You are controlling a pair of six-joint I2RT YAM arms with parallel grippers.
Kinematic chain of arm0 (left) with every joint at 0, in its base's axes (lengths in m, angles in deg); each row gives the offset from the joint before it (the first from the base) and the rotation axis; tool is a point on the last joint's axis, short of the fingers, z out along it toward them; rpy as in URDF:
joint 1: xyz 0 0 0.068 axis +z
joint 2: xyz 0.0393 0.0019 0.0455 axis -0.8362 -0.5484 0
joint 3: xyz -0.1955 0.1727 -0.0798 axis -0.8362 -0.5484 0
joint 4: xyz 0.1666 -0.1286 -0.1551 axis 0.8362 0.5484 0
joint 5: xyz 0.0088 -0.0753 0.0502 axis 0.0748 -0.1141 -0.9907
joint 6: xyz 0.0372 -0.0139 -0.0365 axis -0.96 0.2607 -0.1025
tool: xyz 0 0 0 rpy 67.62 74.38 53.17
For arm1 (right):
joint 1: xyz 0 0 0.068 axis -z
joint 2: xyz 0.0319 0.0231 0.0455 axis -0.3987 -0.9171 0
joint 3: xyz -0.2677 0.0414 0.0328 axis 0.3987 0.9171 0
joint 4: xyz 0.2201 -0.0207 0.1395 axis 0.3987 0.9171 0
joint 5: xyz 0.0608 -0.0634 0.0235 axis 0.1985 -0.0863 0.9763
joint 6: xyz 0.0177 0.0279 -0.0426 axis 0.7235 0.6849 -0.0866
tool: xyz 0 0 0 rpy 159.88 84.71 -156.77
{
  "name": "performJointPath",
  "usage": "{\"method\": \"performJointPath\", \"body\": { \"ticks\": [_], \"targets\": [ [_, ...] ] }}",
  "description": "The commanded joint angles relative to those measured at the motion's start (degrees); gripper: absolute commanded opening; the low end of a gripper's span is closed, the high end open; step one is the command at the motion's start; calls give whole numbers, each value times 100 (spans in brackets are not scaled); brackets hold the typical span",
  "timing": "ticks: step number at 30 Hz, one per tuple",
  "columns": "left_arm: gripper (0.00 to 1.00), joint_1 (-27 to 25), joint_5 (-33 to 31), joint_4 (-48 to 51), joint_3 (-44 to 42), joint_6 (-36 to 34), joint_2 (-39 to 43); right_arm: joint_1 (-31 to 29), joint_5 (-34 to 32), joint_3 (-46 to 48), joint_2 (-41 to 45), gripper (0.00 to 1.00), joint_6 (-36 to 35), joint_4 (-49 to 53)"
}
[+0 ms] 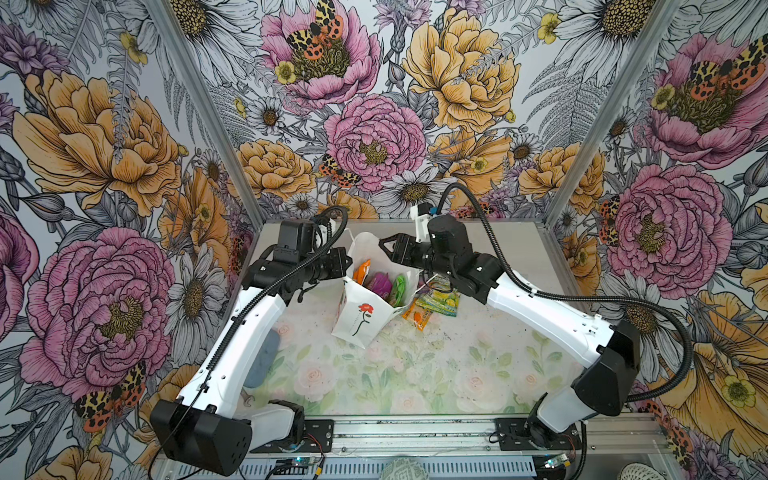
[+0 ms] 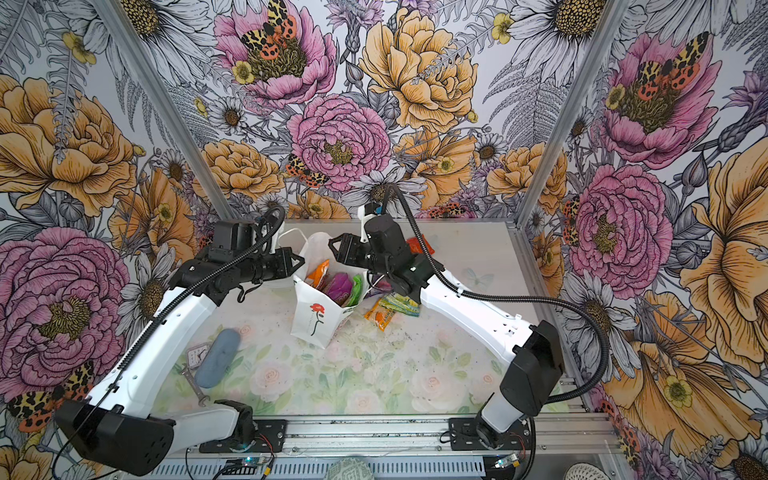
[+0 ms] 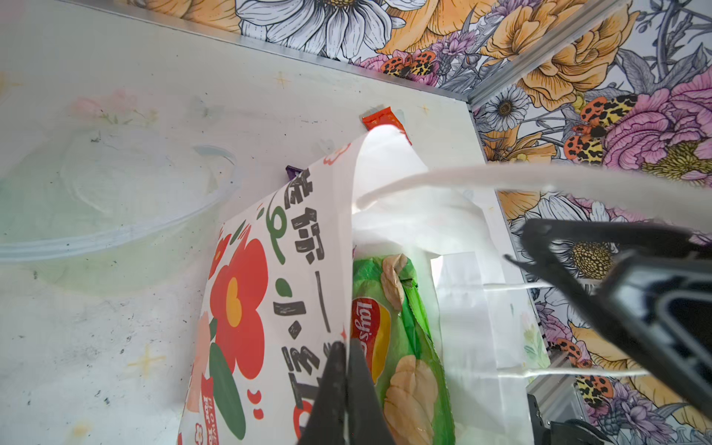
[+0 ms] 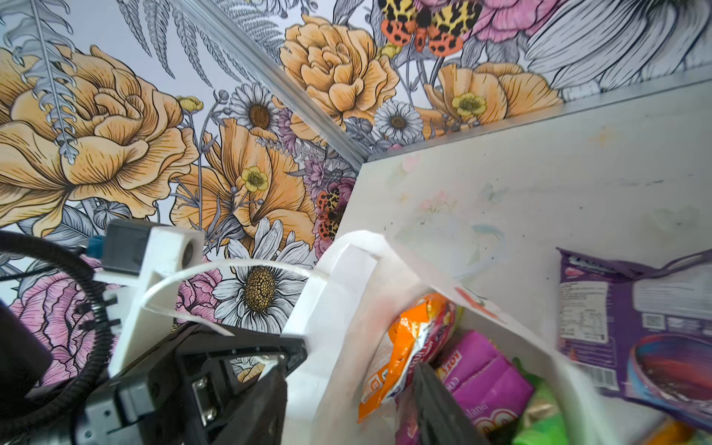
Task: Place the snacks into the paper bag
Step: 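Raise the right gripper out of the bag toward the Fox's Spring Tea bag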
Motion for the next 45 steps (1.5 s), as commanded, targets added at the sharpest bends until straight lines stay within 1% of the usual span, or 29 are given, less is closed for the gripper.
{"method": "performJointPath", "body": {
  "ticks": [1, 4, 7, 12, 15, 18, 23, 25, 27, 31, 32, 34, 39, 42, 45],
  "targets": [
    [0, 138, 61, -741, 101, 119, 97, 95, 199, 233, 423, 55, -420, 52],
    [0, 174, 3, -741, 95, 110, 137, 134, 138, 432, 802, 55, -646, 52],
    [0, 223, -18, -741, 85, 109, 116, 211, -139, 751, 1280, 55, -821, 51],
    [0, 291, 49, -741, 93, 145, 75, 327, -1089, 1505, 2106, 54, -1051, 63],
    [0, 318, 26, -741, 83, 145, 97, 418, -1865, 2097, 2540, 54, -840, 142],
    [0, 365, 22, -749, 79, 170, 115, 593, -2287, 2605, 2720, 54, -482, 283],
    [0, 377, 42, -767, 70, 185, 124, 954, -2281, 3227, 2759, 54, 71, 368],
    [0, 376, 33, -776, 68, 180, 116, 1117, -2194, 3328, 2724, 54, 11, 314],
    [0, 395, 52, -777, 70, 200, 106, 1305, -2081, 3309, 2546, 56, -198, 303],
    [0, 408, 66, -776, 74, 180, 141, 1920, -1130, 3204, 1878, 57, -221, 337],
    [0, 403, 56, -776, 72, 180, 158, 1966, -1037, 3131, 1653, 57, -345, 339],
    [0, 413, 49, -776, 66, 176, 168, 1968, -1054, 2874, 1213, 57, -747, 400],
    [0, 419, 123, -785, 79, 199, 159, 2027, -1279, 1795, -53, 60, -1688, 1033],
    [0, 420, 109, -785, 74, 189, 173, 1993, -1386, 1476, -508, 60, -1943, 1040],
    [0, 420, 117, -785, 75, 195, 184, 2000, -1232, 1057, -1056, 60, -2175, 1104]
  ]
}}
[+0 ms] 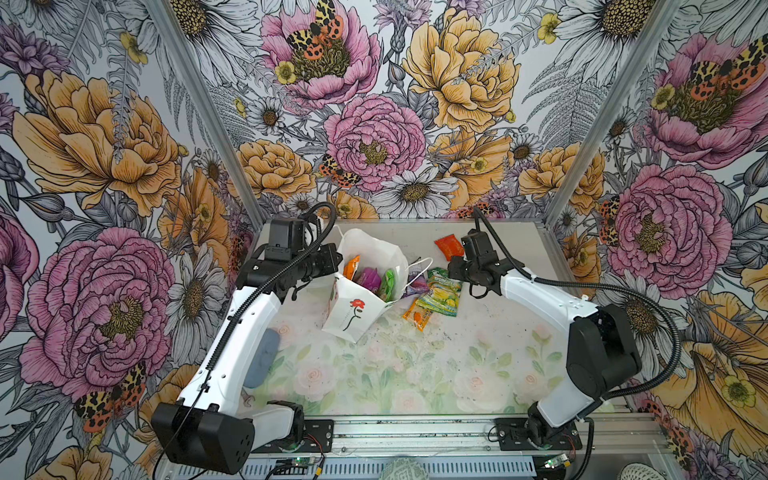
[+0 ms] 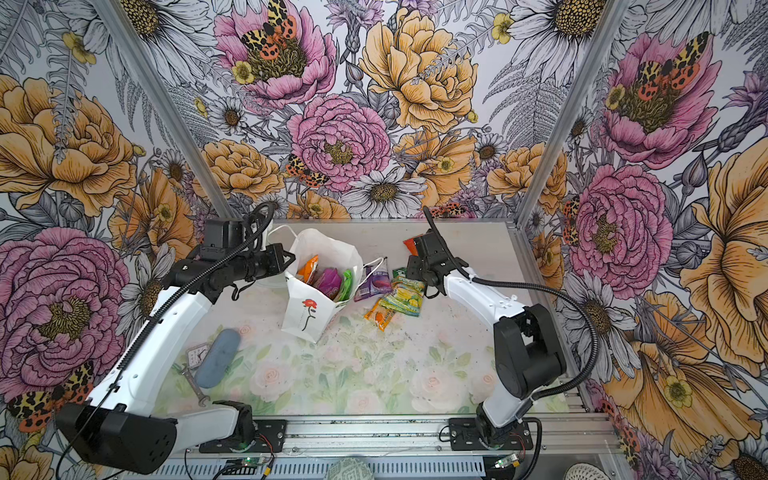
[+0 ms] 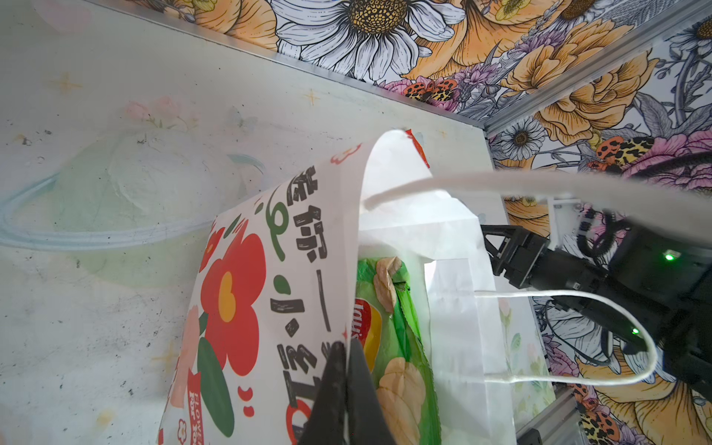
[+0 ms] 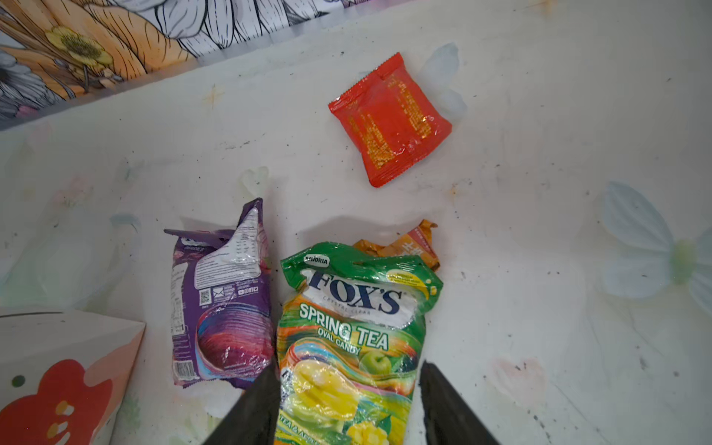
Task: Place the snacks into the paper bag
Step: 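Raise the right gripper out of the bag toward the Fox's Spring Tea bag, then lower the right gripper onto the green Fox's Spring Tea candy bag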
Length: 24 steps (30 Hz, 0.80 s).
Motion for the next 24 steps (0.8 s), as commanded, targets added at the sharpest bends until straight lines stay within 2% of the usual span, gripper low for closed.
{"method": "performJointPath", "body": {
  "ticks": [1, 7, 11, 16, 24],
  "targets": [
    [0, 79, 163, -752, 74, 67, 182, -5, 57, -499, -535, 60, -502, 213],
    [0, 42, 144, -748, 66, 47, 205, -11, 321, -1100, -1542, 60, -593, 552],
    [0, 35, 143, -756, 66, 54, 196, -7, 290, -1098, -1761, 60, -352, 900],
    [0, 2, 168, -754, 67, 58, 191, 60, 377, -289, -1314, 60, 255, 931],
    [0, -13, 160, -752, 70, 57, 207, 0, 723, 1251, 32, 60, 970, 456]
  ]
}}
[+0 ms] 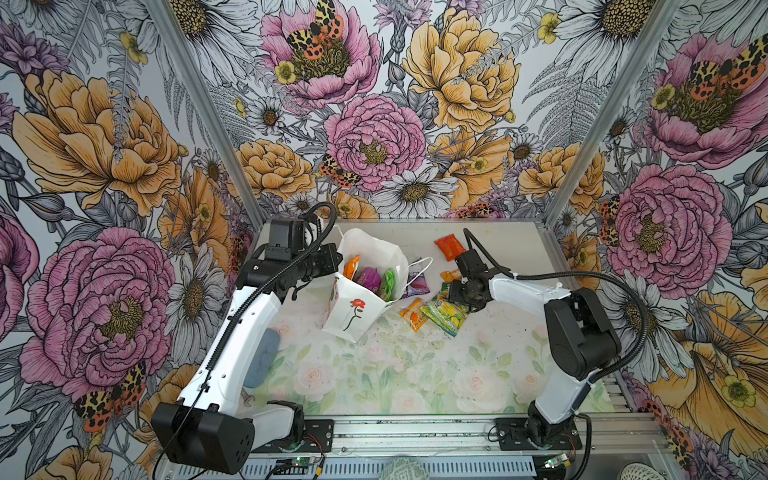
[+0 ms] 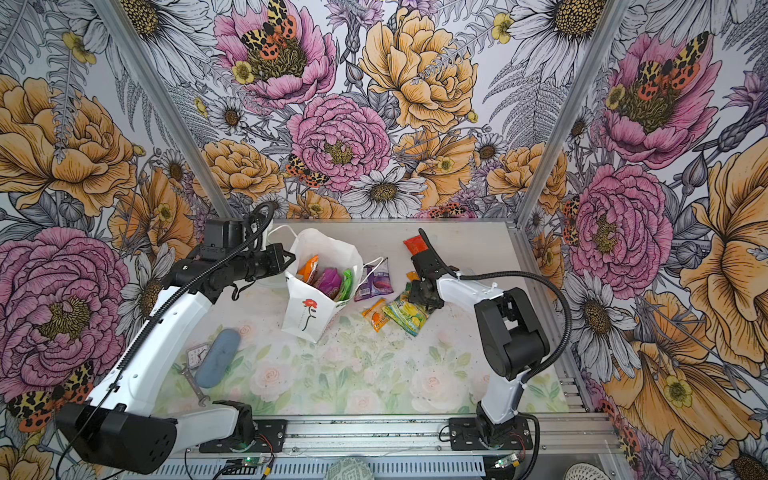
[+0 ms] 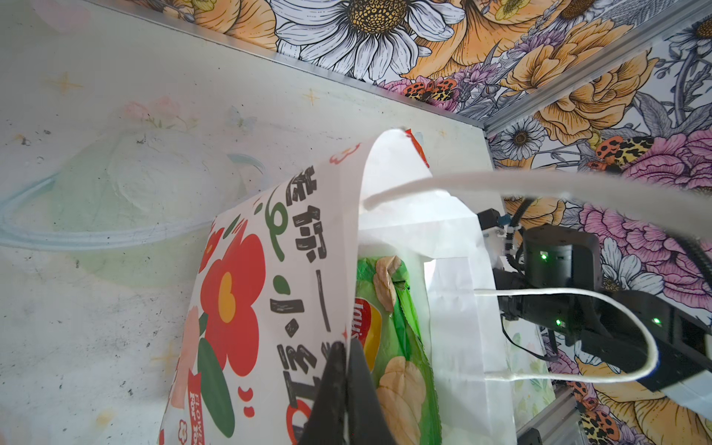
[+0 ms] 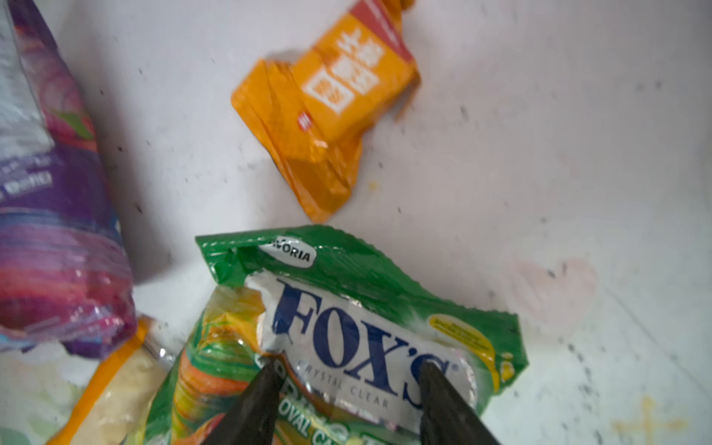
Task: Place the snacks into the paper bag
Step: 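Lower the right gripper onto the green Fox's Spring Tea candy bag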
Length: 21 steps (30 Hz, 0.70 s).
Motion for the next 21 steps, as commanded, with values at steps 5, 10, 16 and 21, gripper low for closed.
{"method": "performJointPath", "body": {
  "ticks": [5, 10, 16, 21],
  "targets": [
    [0, -20, 152, -752, 66, 62, 213, 61, 272, 385, 833, 65, -56, -63],
    [0, -31, 125, -752, 66, 51, 211, 67, -277, -263, 578, 70, -999, 482],
    [0, -37, 109, -751, 64, 47, 209, 31, -949, -793, 120, 79, -1752, 1107],
    [0, -40, 120, -752, 57, 56, 170, 15, -882, -1011, -301, 80, -2285, 1432]
  ]
}}
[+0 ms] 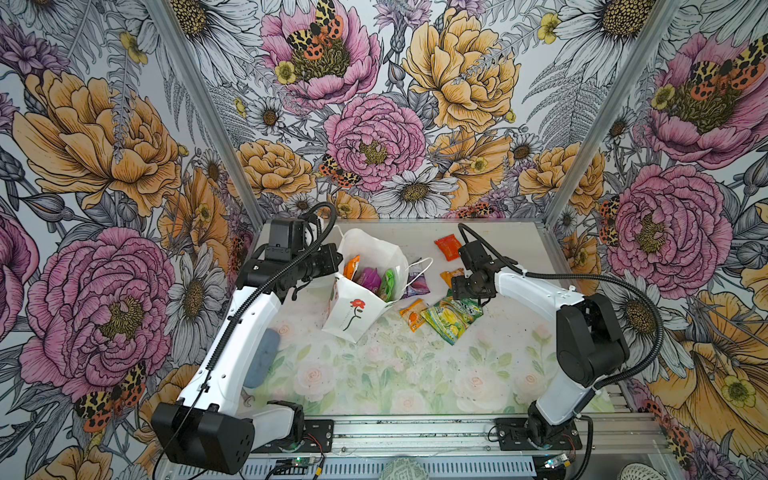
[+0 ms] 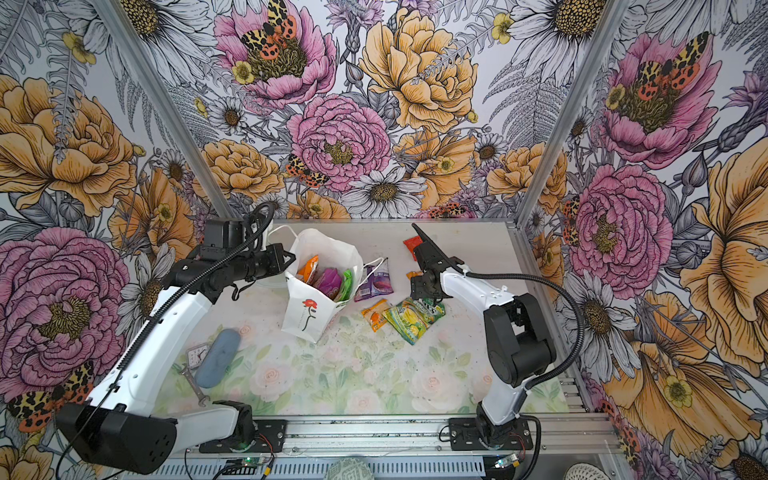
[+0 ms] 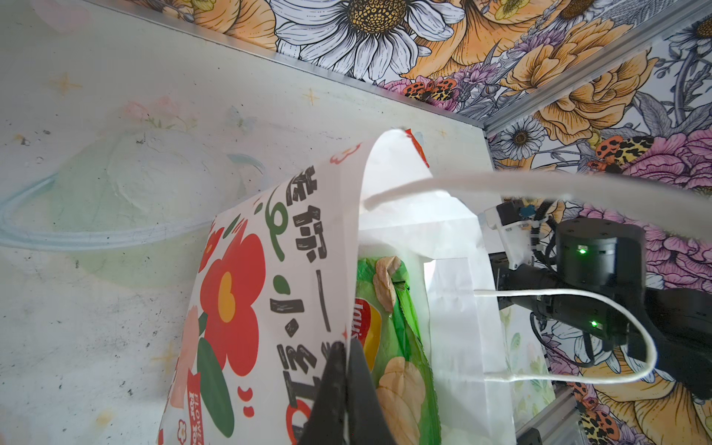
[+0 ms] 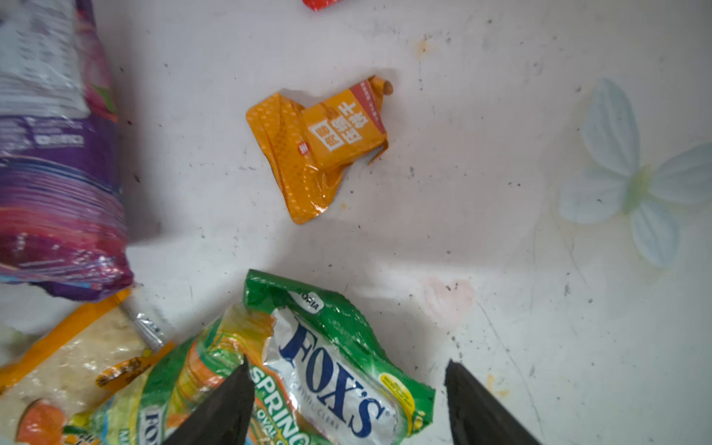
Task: Place the snacks into the paper bag
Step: 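Lower the right gripper onto the green Fox's Spring Tea candy bag, then close the right gripper on the green bag's top edge and lift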
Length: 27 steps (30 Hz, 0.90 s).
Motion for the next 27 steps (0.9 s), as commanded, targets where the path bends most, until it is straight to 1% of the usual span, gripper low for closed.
{"method": "performJointPath", "body": {
  "ticks": [1, 4, 9, 17, 18, 20, 24, 27],
  "targets": [
    [0, -41, 119, -744, 59, 55, 169, -60, -69, -187, -305, 80, -600, 446],
    [0, -57, 128, -750, 57, 47, 170, -53, 178, -272, -588, 79, -630, 440],
    [0, -92, 156, -745, 59, 36, 133, -13, 236, -423, -1066, 75, -279, 469],
    [1, -107, 161, -743, 48, 30, 141, 121, 774, -297, -1311, 59, 105, 354],
    [1, -107, 163, -743, 48, 33, 142, 163, 871, -246, -1296, 56, 164, 319],
    [1, -103, 153, -743, 48, 32, 144, 270, 1145, -109, -1222, 46, 272, 188],
    [1, -110, 161, -743, 48, 32, 152, 469, 1746, 242, -925, 20, 484, -215],
    [1, -100, 159, -743, 50, 38, 152, 557, 1829, 430, -673, 8, 622, -354]
  ]
}}
